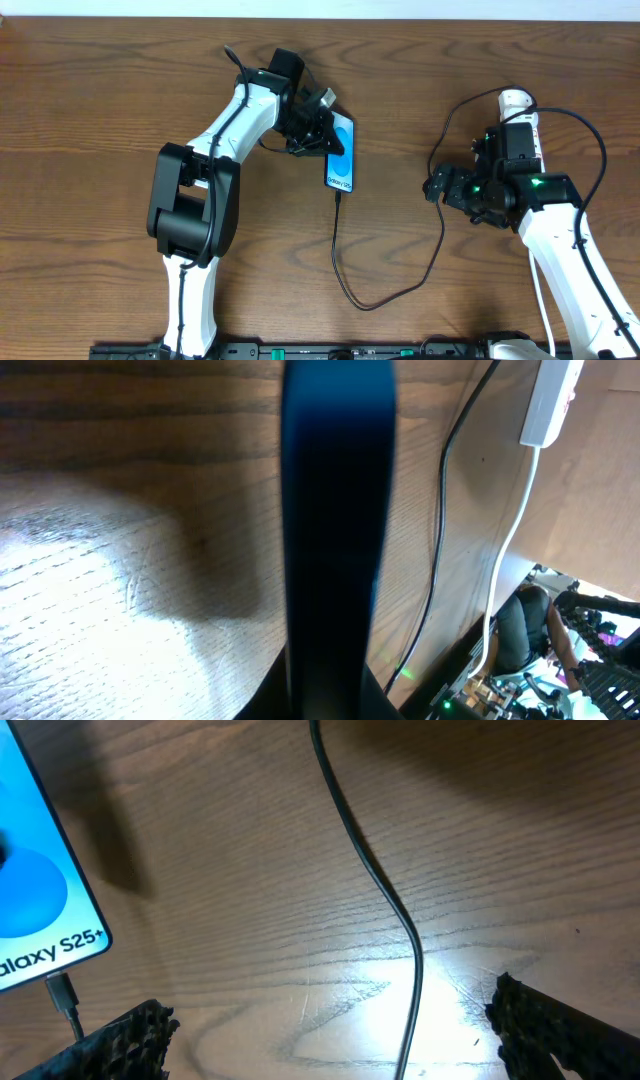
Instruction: Plug charger to phone and switch on socket
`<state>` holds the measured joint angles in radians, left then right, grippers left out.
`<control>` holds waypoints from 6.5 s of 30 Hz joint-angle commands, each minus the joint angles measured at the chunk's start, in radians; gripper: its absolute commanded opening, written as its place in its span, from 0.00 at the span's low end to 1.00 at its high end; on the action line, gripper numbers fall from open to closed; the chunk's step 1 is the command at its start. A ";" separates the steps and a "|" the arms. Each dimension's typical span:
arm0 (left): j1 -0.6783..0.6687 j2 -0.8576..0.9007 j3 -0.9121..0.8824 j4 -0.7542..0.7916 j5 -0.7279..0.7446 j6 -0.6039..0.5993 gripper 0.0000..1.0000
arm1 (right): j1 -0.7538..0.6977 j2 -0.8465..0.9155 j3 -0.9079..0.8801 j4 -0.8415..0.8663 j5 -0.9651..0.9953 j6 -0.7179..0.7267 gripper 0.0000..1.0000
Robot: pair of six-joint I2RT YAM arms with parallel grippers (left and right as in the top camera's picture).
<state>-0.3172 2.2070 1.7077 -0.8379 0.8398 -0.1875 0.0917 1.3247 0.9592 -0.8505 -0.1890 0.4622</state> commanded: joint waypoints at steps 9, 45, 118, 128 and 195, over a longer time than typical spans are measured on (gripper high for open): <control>-0.035 0.061 -0.003 0.008 0.031 -0.010 0.07 | 0.002 -0.004 0.015 0.008 -0.019 0.000 0.99; -0.038 0.062 -0.050 0.060 -0.067 -0.017 0.08 | 0.002 -0.004 0.014 0.005 -0.031 0.001 0.99; 0.026 -0.385 -0.045 -0.100 -0.885 -0.103 0.91 | -0.039 0.084 0.216 -0.196 0.077 0.010 0.99; 0.019 -0.387 -0.048 -0.100 -0.848 -0.132 0.91 | -0.153 0.333 0.475 -0.240 0.277 0.064 0.99; 0.019 -0.387 -0.048 -0.100 -0.848 -0.132 0.91 | -0.517 0.743 0.518 0.217 0.238 0.285 0.99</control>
<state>-0.2962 1.8141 1.6638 -0.9352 0.0116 -0.3149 -0.4206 2.0567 1.4597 -0.6350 0.0406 0.7311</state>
